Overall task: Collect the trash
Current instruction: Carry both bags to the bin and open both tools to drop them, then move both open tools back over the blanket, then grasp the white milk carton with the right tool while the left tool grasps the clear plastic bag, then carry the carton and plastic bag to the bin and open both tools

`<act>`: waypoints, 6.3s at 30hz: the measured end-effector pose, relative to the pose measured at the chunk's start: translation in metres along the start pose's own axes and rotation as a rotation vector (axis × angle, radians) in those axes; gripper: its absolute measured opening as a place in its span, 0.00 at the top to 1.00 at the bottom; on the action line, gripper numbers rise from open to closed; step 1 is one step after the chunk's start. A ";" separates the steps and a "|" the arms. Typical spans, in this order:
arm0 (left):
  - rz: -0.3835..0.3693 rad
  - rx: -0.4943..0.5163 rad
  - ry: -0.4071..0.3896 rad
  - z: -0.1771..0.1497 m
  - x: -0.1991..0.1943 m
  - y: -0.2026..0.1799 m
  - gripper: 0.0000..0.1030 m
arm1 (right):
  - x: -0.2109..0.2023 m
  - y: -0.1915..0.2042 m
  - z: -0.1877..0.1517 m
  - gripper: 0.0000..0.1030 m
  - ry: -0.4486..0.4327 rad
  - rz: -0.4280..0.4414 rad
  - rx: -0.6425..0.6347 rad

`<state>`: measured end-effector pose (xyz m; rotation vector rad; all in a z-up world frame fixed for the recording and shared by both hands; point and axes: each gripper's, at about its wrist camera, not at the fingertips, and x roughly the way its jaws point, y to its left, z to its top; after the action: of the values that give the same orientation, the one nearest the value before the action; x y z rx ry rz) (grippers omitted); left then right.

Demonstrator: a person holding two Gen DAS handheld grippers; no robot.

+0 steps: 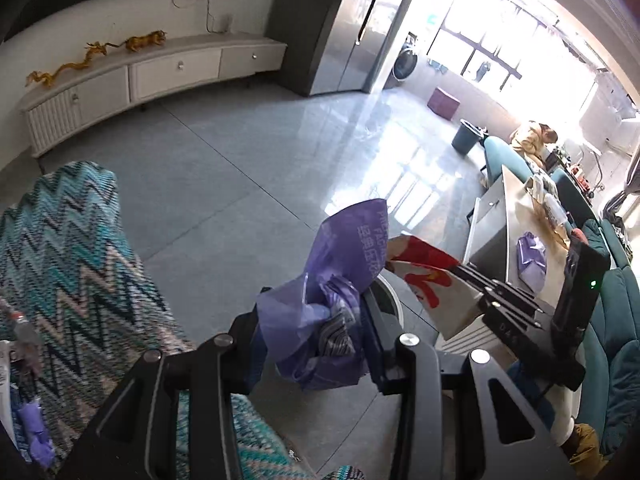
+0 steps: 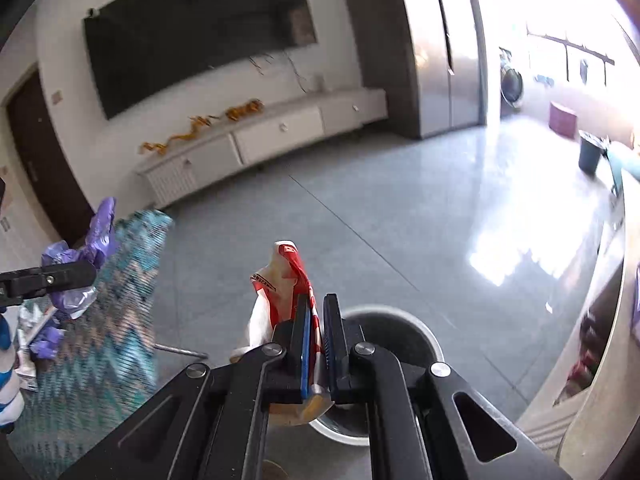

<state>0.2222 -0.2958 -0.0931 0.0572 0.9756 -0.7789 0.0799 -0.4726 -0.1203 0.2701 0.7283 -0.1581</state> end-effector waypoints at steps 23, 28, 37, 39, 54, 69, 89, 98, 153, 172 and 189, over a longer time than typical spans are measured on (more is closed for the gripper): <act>-0.108 -0.110 0.205 0.015 0.163 -0.020 0.46 | 0.130 -0.091 -0.062 0.67 0.221 -0.065 0.221; -0.090 -0.097 0.178 0.014 0.151 -0.019 0.45 | 0.125 -0.089 -0.061 0.52 0.204 -0.070 0.236; -0.001 -0.053 0.006 0.011 0.078 -0.024 0.45 | 0.062 -0.070 -0.041 0.14 0.035 -0.094 0.251; 0.004 -0.060 -0.045 0.010 0.056 -0.024 0.45 | 0.038 -0.059 -0.034 0.09 -0.025 -0.104 0.237; 0.087 -0.057 -0.268 -0.014 -0.100 -0.014 0.44 | -0.108 0.031 0.017 0.00 -0.340 -0.005 0.124; 0.207 -0.113 -0.439 -0.061 -0.229 0.073 0.33 | -0.159 0.138 0.040 0.00 -0.421 0.154 -0.036; 0.421 -0.358 -0.465 -0.193 -0.334 0.286 0.31 | -0.108 0.296 0.028 0.00 -0.173 0.418 -0.198; 0.346 -0.444 -0.305 -0.239 -0.286 0.323 0.31 | -0.047 0.358 0.008 0.08 0.018 0.482 -0.276; 0.165 -0.566 -0.361 -0.307 -0.291 0.294 0.84 | 0.065 0.393 -0.016 0.64 0.302 0.744 -0.087; 0.149 -0.324 -0.353 -0.201 -0.296 0.187 0.84 | -0.030 0.254 0.020 0.64 0.007 0.686 -0.063; 0.002 -0.028 -0.022 -0.035 -0.062 0.032 0.84 | 0.006 -0.016 -0.018 0.64 -0.013 0.294 0.291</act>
<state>0.1970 -0.2235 -0.0754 0.0248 0.9651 -0.7627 0.0690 -0.4824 -0.1405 0.6487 0.6442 0.0147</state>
